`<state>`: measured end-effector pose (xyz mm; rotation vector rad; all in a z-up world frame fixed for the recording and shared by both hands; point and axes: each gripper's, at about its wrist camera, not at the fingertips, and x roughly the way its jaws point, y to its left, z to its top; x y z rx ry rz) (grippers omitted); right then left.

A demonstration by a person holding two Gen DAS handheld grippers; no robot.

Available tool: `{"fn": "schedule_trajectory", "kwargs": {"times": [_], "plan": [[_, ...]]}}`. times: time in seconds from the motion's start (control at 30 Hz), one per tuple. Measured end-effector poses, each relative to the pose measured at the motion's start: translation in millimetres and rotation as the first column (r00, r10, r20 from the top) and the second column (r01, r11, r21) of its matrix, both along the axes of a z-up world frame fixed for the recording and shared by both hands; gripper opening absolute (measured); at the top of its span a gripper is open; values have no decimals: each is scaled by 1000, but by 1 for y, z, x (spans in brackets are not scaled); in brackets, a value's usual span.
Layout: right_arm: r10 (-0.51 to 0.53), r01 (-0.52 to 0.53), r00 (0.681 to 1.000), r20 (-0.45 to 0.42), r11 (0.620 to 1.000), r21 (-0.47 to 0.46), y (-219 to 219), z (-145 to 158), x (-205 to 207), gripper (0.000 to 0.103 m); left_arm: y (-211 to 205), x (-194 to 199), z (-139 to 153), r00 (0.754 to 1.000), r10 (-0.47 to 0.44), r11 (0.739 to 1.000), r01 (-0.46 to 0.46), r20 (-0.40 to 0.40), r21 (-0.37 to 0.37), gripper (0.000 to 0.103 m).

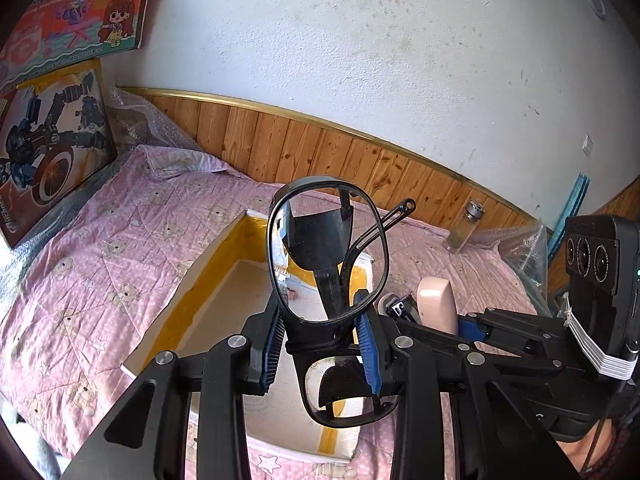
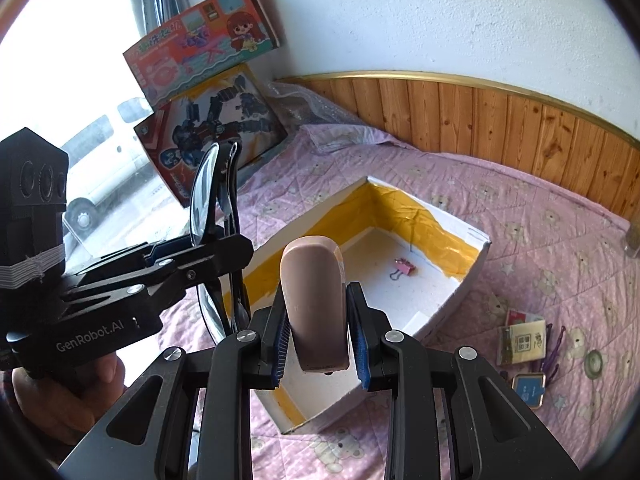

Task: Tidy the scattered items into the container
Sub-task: 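Carry the glasses and stapler with both tools over the box, then open the left tool to drop the glasses while the right tool drops the stapler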

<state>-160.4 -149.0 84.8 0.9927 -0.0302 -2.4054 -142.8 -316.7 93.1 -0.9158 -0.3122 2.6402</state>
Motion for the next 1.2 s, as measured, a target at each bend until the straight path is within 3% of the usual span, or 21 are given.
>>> {"fn": "schedule_trajectory", "kwargs": {"times": [0.3, 0.63, 0.93, 1.2], "plan": [[-4, 0, 997, 78, 999, 53, -23, -14, -50, 29, -11, -36, -26, 994, 17, 999, -14, 105, -34, 35], [-9, -9, 967, 253, 998, 68, -34, -48, -117, 29, -10, -74, -59, 966, 25, 998, -10, 255, -60, 35], [-18, -28, 934, 358, 992, 123, -52, -82, -174, 29, -9, -102, -87, 922, 25, 998, -2, 386, -60, 35], [-12, -85, 916, 401, 971, 222, -73, -117, -214, 29, -21, -125, -115, 869, 81, 997, -68, 489, -45, 35]]}}
